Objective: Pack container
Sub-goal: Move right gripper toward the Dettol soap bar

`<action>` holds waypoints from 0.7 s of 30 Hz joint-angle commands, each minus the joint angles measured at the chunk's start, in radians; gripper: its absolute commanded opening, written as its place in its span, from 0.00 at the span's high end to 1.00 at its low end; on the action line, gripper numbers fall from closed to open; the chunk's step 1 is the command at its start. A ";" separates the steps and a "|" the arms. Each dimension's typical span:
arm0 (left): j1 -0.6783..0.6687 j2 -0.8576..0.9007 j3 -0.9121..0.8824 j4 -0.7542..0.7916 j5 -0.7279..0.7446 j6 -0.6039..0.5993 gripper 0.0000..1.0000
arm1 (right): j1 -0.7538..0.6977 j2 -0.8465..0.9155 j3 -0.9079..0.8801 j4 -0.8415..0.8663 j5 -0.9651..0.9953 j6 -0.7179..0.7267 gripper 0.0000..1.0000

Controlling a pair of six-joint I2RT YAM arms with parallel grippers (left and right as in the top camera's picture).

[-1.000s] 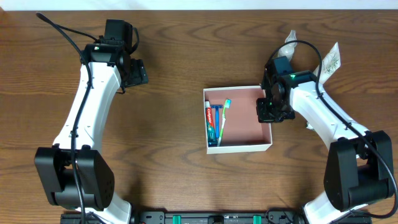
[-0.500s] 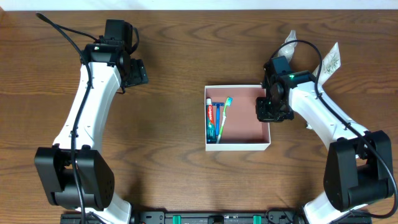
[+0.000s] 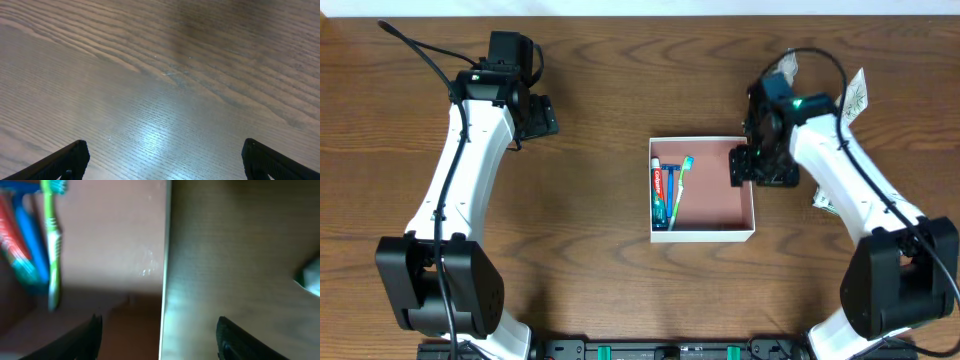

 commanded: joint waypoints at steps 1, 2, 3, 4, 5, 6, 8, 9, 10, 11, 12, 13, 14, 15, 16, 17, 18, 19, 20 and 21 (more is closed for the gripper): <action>0.003 -0.010 0.019 0.000 0.002 -0.010 0.02 | 0.013 0.000 0.156 -0.105 0.008 -0.054 0.27; 0.003 -0.010 0.019 0.000 0.002 -0.010 0.02 | 0.013 0.000 0.198 -0.150 0.031 -0.053 0.26; 0.003 -0.010 0.019 0.000 0.002 -0.010 0.02 | 0.013 0.000 0.238 -0.192 0.063 -0.053 0.25; 0.003 -0.010 0.019 0.000 0.002 -0.010 0.02 | 0.013 -0.004 0.277 -0.235 0.105 -0.051 0.23; 0.003 -0.010 0.019 0.000 0.002 -0.010 0.02 | 0.012 -0.008 0.306 -0.274 0.150 -0.043 0.17; 0.003 -0.010 0.019 0.000 0.002 -0.010 0.02 | 0.011 -0.014 0.324 -0.306 0.191 -0.034 0.04; 0.003 -0.010 0.019 0.000 0.002 -0.010 0.02 | 0.002 -0.034 0.338 -0.375 0.289 0.003 0.01; 0.003 -0.010 0.019 0.000 0.002 -0.010 0.02 | -0.007 -0.045 0.338 -0.411 0.329 0.031 0.01; 0.003 -0.010 0.019 0.000 0.002 -0.010 0.02 | -0.018 -0.055 0.338 -0.442 0.348 0.047 0.01; 0.003 -0.010 0.019 0.000 0.002 -0.010 0.02 | -0.032 -0.065 0.338 -0.463 0.347 0.061 0.01; 0.003 -0.010 0.019 0.000 0.002 -0.010 0.02 | -0.046 -0.074 0.336 -0.464 0.333 0.064 0.01; 0.003 -0.010 0.019 0.000 0.002 -0.010 0.02 | -0.061 -0.085 0.332 -0.463 0.329 0.064 0.01; 0.003 -0.010 0.019 0.000 0.002 -0.010 0.02 | -0.081 -0.094 0.332 -0.463 0.329 0.065 0.01; 0.003 -0.010 0.019 0.000 0.002 -0.010 0.02 | -0.105 -0.102 0.331 -0.463 0.327 0.072 0.01; 0.003 -0.010 0.019 0.000 0.002 -0.010 0.02 | -0.130 -0.109 0.331 -0.463 0.323 0.085 0.01; 0.003 -0.010 0.019 0.000 0.002 -0.010 0.02 | -0.152 -0.114 0.331 -0.462 0.321 0.091 0.01; 0.003 -0.010 0.019 0.000 0.002 -0.010 0.02 | -0.180 -0.118 0.331 -0.457 0.315 0.091 0.01; 0.003 -0.010 0.019 0.000 0.002 -0.010 0.02 | -0.204 -0.118 0.331 -0.449 0.313 0.091 0.01; 0.003 -0.010 0.019 0.000 0.002 -0.010 0.02 | -0.226 -0.118 0.331 -0.438 0.313 0.091 0.01; 0.003 -0.010 0.019 0.000 0.002 -0.010 0.02 | -0.248 -0.117 0.331 -0.425 0.312 0.091 0.01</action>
